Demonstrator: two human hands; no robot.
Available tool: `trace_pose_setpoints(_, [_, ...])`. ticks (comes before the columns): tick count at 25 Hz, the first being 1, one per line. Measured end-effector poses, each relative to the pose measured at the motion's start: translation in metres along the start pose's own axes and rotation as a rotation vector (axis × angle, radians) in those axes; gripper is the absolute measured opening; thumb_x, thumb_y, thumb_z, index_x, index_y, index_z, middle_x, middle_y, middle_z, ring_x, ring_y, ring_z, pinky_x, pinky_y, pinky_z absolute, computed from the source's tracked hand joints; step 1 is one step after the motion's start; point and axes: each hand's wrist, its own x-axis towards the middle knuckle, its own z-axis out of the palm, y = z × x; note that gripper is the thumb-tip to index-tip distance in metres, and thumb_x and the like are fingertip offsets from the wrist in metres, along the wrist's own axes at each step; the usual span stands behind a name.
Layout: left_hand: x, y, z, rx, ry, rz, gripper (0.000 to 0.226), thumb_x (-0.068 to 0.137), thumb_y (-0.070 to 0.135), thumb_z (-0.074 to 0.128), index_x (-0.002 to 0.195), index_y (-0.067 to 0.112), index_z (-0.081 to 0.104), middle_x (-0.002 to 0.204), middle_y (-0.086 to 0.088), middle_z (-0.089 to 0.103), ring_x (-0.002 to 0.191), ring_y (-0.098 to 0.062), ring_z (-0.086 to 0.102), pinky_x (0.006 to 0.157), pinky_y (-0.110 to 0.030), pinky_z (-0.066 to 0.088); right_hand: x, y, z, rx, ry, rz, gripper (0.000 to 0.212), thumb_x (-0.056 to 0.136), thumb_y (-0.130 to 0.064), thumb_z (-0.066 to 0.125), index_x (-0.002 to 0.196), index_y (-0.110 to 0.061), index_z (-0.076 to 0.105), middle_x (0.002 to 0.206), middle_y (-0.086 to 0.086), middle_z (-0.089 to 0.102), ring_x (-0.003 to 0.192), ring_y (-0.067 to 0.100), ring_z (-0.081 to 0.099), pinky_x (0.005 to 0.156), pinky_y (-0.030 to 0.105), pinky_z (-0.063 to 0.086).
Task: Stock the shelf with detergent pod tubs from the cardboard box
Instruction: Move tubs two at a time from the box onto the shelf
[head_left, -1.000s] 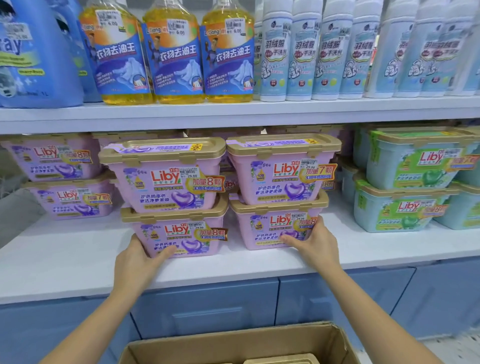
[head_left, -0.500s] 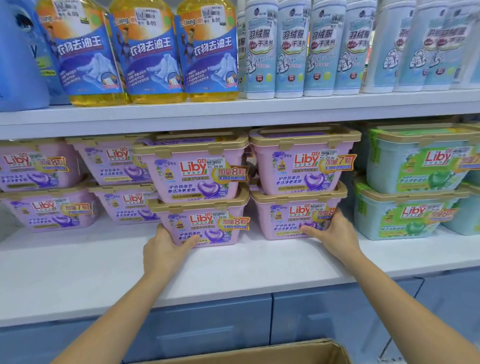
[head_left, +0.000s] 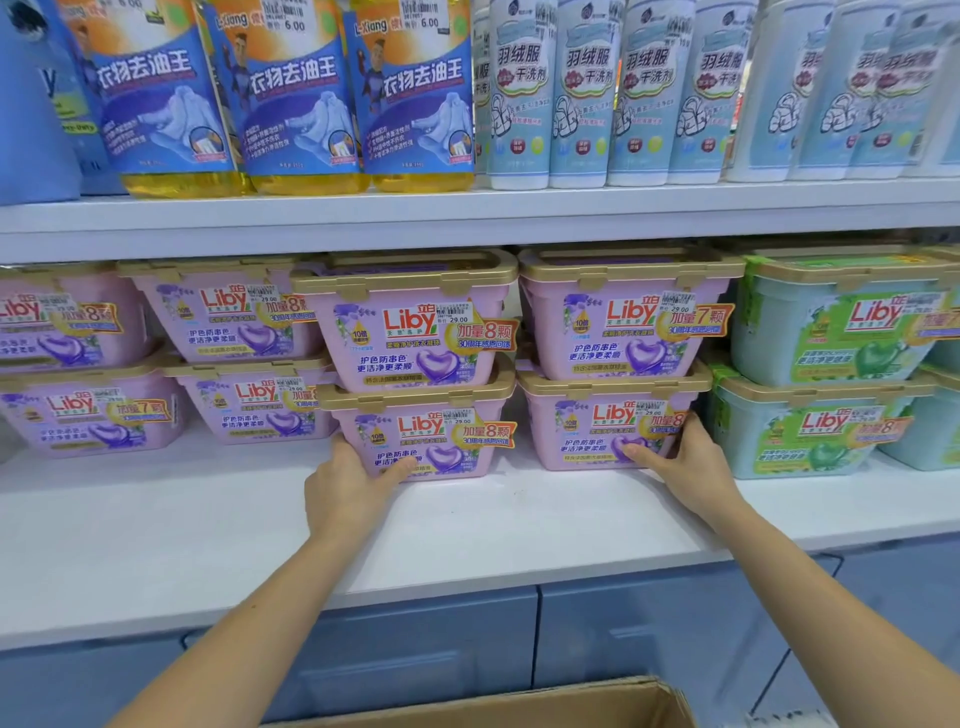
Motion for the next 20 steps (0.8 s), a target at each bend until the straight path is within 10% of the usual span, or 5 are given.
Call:
trace_pose_setpoints(13, [-0.005, -0.009, -0.013, 0.109, -0.055, 0.068, 0.061, 0.074, 0.056, 0.063, 0.114, 0.012, 0.051, 0.114, -0.008, 0.068, 0.104, -0.035, 0.061, 0.083, -0.039, 0.047, -0.019, -0.006, -0.005, -0.261, 0.093, 0.176, 0.063, 0.076, -0.052, 0.064, 0.110, -0.002, 0.046, 0.113, 0.017, 0.065, 0.105, 0.040, 0.059, 0.082, 0.045, 0.048])
trace_pose_setpoints(20, [-0.058, -0.037, -0.068, 0.196, 0.026, 0.245, 0.064, 0.081, 0.050, 0.055, 0.126, 0.005, 0.050, 0.123, -0.018, 0.063, 0.112, -0.038, 0.056, 0.095, -0.043, 0.040, -0.092, -0.011, -0.011, -0.548, 0.110, -0.053, 0.065, 0.086, -0.042, 0.056, 0.134, 0.000, 0.040, 0.130, 0.023, 0.054, 0.118, 0.041, 0.048, 0.092, 0.045, 0.040])
